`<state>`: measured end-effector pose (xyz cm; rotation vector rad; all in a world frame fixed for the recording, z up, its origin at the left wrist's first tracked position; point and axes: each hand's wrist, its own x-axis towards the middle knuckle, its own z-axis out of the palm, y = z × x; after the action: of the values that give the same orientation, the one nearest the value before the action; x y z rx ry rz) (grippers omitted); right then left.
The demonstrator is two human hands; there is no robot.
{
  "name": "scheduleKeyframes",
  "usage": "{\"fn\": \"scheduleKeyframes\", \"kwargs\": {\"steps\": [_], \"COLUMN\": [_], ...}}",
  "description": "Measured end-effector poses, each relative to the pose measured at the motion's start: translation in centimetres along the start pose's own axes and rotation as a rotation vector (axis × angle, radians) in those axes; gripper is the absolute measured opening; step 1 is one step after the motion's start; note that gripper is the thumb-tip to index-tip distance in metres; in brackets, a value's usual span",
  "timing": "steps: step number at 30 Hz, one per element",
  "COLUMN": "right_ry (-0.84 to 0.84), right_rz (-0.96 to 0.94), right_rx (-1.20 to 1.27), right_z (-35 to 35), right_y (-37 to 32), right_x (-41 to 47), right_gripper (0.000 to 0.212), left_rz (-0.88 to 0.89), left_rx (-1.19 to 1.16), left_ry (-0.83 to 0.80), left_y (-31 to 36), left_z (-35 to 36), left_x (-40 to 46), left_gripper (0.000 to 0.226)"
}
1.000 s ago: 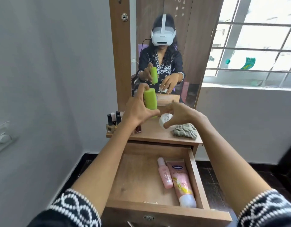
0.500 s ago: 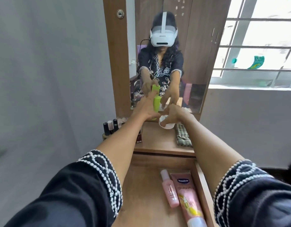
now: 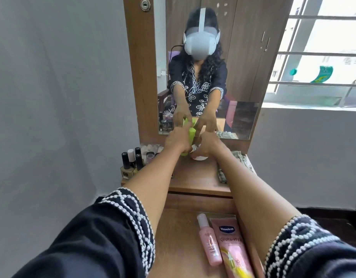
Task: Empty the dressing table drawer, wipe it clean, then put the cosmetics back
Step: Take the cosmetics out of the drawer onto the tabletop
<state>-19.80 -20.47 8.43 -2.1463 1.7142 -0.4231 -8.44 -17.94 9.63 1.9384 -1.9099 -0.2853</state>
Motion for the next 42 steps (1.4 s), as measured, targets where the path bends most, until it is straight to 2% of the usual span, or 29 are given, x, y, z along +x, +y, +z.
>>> {"fn": "scheduleKeyframes", "kwargs": {"steps": [5,8,11,16,21,26,30,34,37,39,42], "right_ry": [0.019,0.032,0.059,0.118,0.145,0.174,0.191,0.25,0.299,0.32,0.334], "right_rz": [0.015,0.005,0.017,0.023,0.046,0.044,0.035,-0.003,-0.062,-0.101,-0.133], "right_rx": [0.031,0.056,0.074,0.092,0.107,0.125,0.166,0.175,0.227,0.292,0.379], "right_z": [0.8,1.3,1.6,2.5,2.7,1.8,0.7,-0.3,-0.6,-0.5,-0.2], "right_y": [0.5,0.9,1.3,1.8,2.1,2.2,2.3,1.8,1.2,0.8,0.3], "right_x": [-0.4,-0.6,-1.1,-1.3,-1.9,-3.0,-4.2,-6.0,-8.0,-9.6,-12.4], "right_gripper": [0.066,0.045,0.031,0.045,0.059,0.058,0.069,0.066,0.063,0.056,0.052], "left_rz": [-0.007,-0.005,-0.009,-0.026,-0.001,0.044,0.163,0.32,0.454,0.439,0.368], "left_rx": [-0.001,0.007,0.011,0.024,0.043,0.023,0.019,-0.19,-0.199,-0.239,-0.303], "left_ry": [-0.022,0.0,0.012,0.046,0.138,0.283,0.442,0.56,0.611,0.6,0.618], "left_y": [-0.5,-0.6,-0.7,-0.6,-0.5,0.2,1.4,2.7,2.8,2.5,1.6], "left_z": [0.4,0.6,0.8,0.7,0.5,-0.3,-1.0,-0.8,0.1,0.8,1.6], "left_x": [0.2,0.2,0.3,0.0,-0.7,-1.7,-4.3,-8.4,-11.7,-13.7,-16.2], "left_gripper": [0.07,0.063,0.065,0.071,0.068,0.061,0.058,0.048,0.065,0.073,0.073]}}
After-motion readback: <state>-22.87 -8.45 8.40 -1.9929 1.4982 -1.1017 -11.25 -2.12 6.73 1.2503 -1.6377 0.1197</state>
